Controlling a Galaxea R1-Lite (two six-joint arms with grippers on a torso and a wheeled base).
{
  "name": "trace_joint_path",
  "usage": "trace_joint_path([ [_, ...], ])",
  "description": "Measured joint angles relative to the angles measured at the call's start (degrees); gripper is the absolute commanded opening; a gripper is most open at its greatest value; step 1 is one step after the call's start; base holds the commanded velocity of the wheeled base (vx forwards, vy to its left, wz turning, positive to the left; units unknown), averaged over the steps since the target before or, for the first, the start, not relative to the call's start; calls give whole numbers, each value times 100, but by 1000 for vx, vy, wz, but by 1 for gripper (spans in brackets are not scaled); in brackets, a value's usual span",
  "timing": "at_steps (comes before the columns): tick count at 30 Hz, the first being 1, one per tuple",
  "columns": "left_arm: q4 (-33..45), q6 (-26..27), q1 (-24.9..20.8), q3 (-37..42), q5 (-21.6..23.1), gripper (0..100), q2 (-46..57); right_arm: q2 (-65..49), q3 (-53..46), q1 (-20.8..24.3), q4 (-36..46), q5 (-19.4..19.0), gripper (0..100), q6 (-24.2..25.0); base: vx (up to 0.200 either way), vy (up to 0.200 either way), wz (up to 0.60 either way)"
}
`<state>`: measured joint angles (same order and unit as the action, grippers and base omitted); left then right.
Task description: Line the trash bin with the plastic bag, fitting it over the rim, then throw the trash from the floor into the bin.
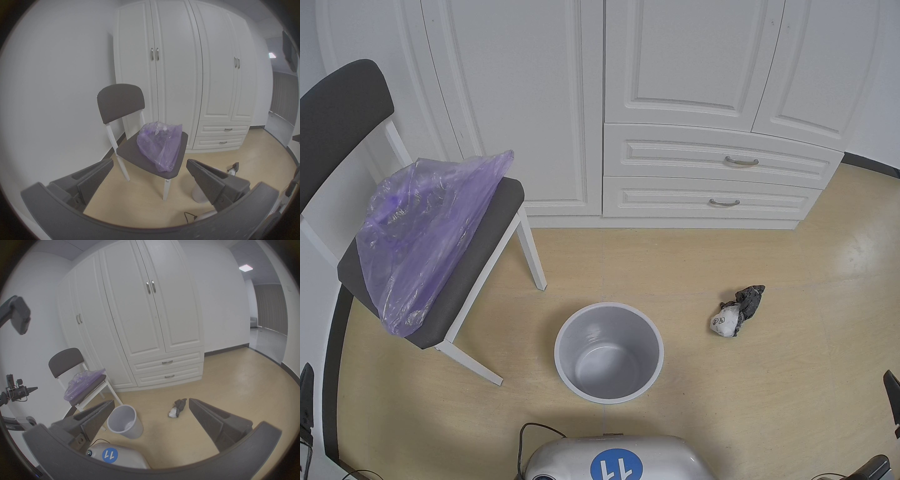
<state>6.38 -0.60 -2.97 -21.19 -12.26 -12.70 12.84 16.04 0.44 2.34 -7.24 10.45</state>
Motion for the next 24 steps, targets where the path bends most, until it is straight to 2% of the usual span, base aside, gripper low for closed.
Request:
trace_joint_path([
  [7,2,49,-30,-400,-152,100,-1114,1335,750,-30,-34,-28,100,85,0,0,0],
  [11,-140,55,-27,-566,-190,100,-1788,2096,1224,-46,-382,33,100,105,0,0,0],
  [18,-970,57,-82,-618,-218,100,-3040,3390,1824,-37,-1588,970,100,82,0,0,0],
  [24,-1699,-27,-283,-297,-221,100,-4000,4083,1957,138,-1905,1239,100,50,0,0,0],
])
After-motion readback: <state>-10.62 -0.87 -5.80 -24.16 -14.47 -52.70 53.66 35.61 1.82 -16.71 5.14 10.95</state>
